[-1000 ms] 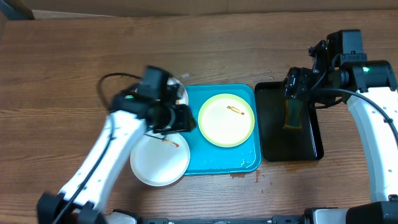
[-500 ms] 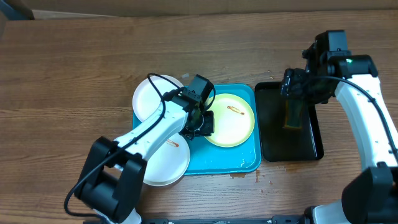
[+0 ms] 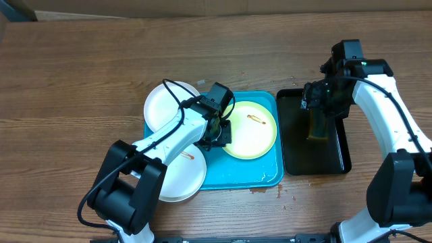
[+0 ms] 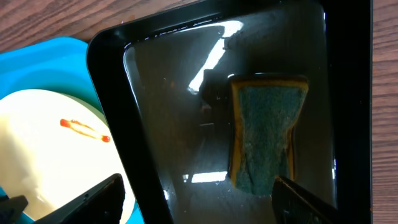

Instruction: Clean dirty plates on tray and stack at the side

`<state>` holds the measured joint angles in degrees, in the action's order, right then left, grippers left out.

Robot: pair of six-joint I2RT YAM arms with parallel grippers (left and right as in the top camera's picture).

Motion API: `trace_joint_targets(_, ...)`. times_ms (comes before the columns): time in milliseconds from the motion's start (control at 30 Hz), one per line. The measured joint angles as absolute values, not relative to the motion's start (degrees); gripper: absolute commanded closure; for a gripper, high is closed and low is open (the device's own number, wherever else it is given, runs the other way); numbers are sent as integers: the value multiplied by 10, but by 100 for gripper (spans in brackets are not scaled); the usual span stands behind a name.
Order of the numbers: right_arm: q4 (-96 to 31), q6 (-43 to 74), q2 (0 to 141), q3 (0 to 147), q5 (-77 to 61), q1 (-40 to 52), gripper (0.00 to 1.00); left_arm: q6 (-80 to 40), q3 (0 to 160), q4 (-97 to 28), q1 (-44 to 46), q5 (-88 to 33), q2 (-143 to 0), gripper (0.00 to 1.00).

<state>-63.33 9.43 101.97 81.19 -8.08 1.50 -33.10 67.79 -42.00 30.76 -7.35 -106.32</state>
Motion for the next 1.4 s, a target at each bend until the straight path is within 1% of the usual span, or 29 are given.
trace_joint_targets(33, -635, 94, 1020, 812, -81, 15, 23, -331, 678, -419, 308, -69, -1063, 85)
trace_joint_targets(67, -637, 94, 1020, 812, -81, 15, 23, -331, 678, -419, 308, -65, -1063, 81)
trace_joint_targets(100, -640, 94, 1020, 812, -81, 15, 23, -331, 678, -419, 308, -59, -1063, 80)
trace_joint_targets(267, -650, 94, 1020, 812, -79, 15, 23, -329, 678, -417, 308, -44, -1063, 79)
trace_joint_targets(300, -652, 94, 1020, 812, -76, 15, 23, -329, 678, -416, 308, -41, -1063, 79)
trace_joint_targets(367, -656, 94, 1020, 812, -72, 15, 23, -329, 678, -415, 308, -33, -1063, 85)
trace_joint_targets(433, -662, 94, 1020, 812, -70, 15, 23, -326, 678, -414, 308, -26, -1063, 96)
trace_joint_targets(667, -683, 94, 1020, 812, -66, 15, 23, -267, 680, -413, 292, -9, -1063, 96)
trace_joint_targets(700, -686, 94, 1020, 812, -66, 15, 23, -256, 681, -413, 288, -8, -1063, 94)
trace_joint_targets(733, -687, 94, 1020, 812, -66, 15, 23, -244, 683, -414, 283, -8, -1063, 87)
trace_joint_targets(867, -700, 94, 1020, 811, -66, 15, 23, -209, 687, -418, 262, -5, -1063, 65)
trace_joint_targets(900, -701, 94, 1020, 811, -66, 15, 23, -207, 688, -421, 258, -4, -1063, 63)
trace_joint_targets(1000, -712, 95, 1020, 811, -65, 15, 23, -197, 688, -428, 252, -5, -1063, 61)
trace_joint_targets(1100, -710, 107, 1020, 805, -49, 15, 23, -193, 688, -440, 251, -31, -1063, 57)
trace_joint_targets(1300, -641, 124, 1020, 744, -21, 15, 24, -193, 688, -442, 251, -78, -1063, 54)
trace_joint_targets(1367, -600, 126, 1020, 715, -18, 15, 27, -193, 688, -442, 251, -84, -1063, 54)
trace_joint_targets(1400, -567, 127, 1020, 694, -14, 15, 32, -193, 688, -443, 251, -86, -1063, 55)
